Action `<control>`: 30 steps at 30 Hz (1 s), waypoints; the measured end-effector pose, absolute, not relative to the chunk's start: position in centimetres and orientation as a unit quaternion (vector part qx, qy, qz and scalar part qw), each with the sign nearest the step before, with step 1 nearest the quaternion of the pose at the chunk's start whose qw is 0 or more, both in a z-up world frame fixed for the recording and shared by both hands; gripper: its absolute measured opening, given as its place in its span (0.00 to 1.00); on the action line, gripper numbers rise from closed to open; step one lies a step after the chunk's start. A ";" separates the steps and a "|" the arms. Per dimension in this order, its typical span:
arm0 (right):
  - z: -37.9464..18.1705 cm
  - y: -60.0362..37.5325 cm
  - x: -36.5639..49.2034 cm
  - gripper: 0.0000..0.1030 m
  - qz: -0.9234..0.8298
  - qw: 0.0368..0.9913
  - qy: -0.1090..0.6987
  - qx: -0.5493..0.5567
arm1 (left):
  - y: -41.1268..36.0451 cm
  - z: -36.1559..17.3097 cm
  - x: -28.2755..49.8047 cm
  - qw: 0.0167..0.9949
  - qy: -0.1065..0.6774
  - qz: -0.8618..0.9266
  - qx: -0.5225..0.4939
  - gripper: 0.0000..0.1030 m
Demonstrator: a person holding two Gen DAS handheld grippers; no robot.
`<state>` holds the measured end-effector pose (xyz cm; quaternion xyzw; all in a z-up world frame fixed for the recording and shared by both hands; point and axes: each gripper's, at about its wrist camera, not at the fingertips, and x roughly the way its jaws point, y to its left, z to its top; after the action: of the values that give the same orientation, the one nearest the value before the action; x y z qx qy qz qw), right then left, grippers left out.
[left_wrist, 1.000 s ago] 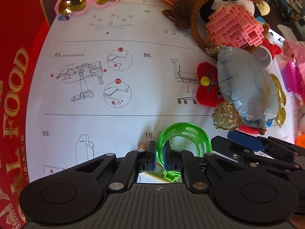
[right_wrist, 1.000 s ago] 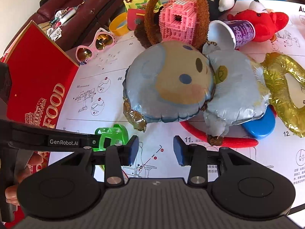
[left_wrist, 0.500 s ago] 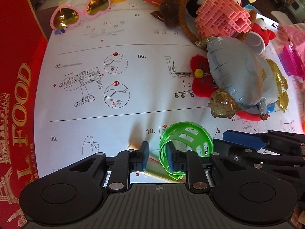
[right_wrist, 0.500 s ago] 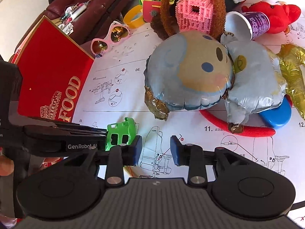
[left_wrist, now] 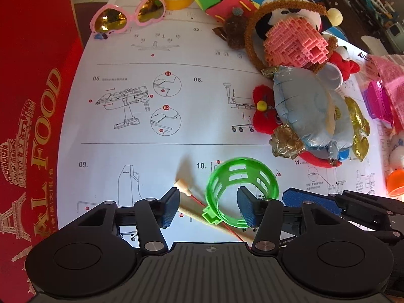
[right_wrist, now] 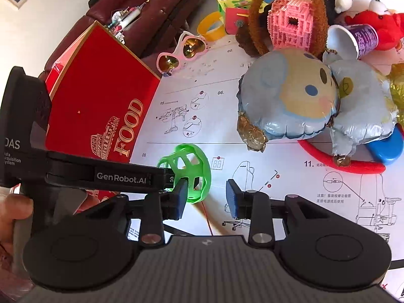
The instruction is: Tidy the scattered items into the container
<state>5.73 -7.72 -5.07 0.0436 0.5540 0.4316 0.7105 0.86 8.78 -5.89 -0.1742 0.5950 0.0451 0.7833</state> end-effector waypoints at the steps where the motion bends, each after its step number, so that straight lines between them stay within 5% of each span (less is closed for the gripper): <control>1: -5.0 -7.9 5.7 0.44 0.429 0.713 0.553 0.043 | 8.6 -5.9 0.9 0.784 0.595 0.041 -0.171 0.60; 3: -5.0 -8.1 5.5 0.44 0.419 0.724 0.548 0.025 | 8.0 -6.0 1.0 0.783 0.596 0.028 -0.173 0.54; 13: -6.0 -10.7 4.9 0.46 0.369 0.753 0.544 -0.028 | 4.5 -6.2 0.9 0.799 0.592 0.034 -0.095 0.52; 23: -5.7 -10.5 4.4 0.46 0.376 0.757 0.533 -0.038 | 4.6 -6.7 0.0 0.789 0.602 0.012 -0.127 0.45; 26: -6.3 -10.4 4.5 0.45 0.371 0.755 0.539 -0.042 | 4.5 -7.3 -0.3 0.791 0.602 0.019 -0.109 0.29; 27: -6.5 -10.5 4.5 0.45 0.369 0.754 0.541 -0.042 | 4.8 -7.7 -0.4 0.786 0.608 0.023 -0.113 0.17; 30: -6.7 -10.5 4.6 0.45 0.368 0.753 0.544 -0.039 | 6.4 -8.4 -0.9 0.773 0.613 0.018 -0.164 0.11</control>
<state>4.56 -10.53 -6.65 -0.0394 0.5439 0.3680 0.7531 -0.91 6.42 -8.41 -0.1642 0.6131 0.0178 0.7726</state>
